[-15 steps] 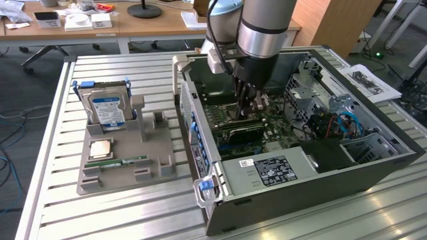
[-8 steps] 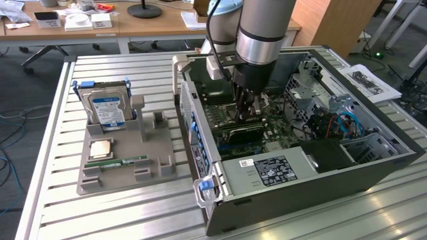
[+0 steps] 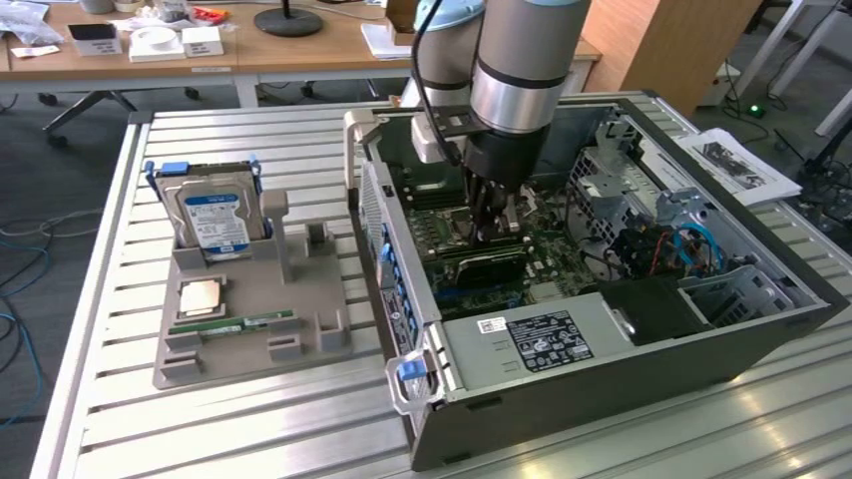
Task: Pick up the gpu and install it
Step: 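Press down on the gpu until it lock into place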
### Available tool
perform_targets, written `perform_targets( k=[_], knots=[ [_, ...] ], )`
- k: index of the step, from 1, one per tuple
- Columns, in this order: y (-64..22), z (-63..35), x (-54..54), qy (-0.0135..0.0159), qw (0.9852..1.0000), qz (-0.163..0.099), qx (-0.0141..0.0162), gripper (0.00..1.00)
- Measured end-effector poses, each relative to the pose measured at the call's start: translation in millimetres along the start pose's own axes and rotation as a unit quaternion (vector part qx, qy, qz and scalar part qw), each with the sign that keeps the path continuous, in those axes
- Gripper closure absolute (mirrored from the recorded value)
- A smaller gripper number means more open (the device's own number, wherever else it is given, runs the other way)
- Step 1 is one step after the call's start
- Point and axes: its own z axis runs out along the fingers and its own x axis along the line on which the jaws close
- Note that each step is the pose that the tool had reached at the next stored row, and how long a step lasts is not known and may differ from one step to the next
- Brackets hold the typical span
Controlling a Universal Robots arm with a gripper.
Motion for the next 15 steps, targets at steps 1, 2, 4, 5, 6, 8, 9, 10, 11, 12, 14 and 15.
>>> perform_targets(
  k=[1,2,4,5,6,8,9,10,11,12,14,15],
  knots=[
    [0.0,0.8,0.0,0.0000,1.0000,0.000,0.0000,0.89],
    [0.0,2.3,0.1,0.0001,1.0000,0.000,0.0000,0.89],
    [0.2,5.9,0.1,0.0000,1.0000,0.000,0.0000,0.89],
    [0.3,7.7,0.1,0.0001,1.0000,0.000,-0.0001,0.89],
    [0.4,9.4,0.1,0.0000,1.0000,0.000,0.0000,0.89],
    [0.5,9.9,0.1,0.0001,1.0000,0.000,-0.0001,0.89],
    [0.5,9.9,0.1,0.0001,1.0000,0.000,-0.0001,0.89],
    [0.5,9.9,0.1,0.0001,1.0000,0.000,-0.0001,0.89],
    [0.6,10.0,-0.2,0.0001,1.0000,0.000,0.0000,0.89],
    [0.7,10.1,-0.5,0.0000,1.0000,0.000,0.0000,0.89],
    [0.8,10.2,-0.8,0.0001,1.0000,0.000,0.0000,0.89],
    [0.8,10.6,-0.8,0.0000,1.0000,0.000,0.0000,0.89]
  ],
)
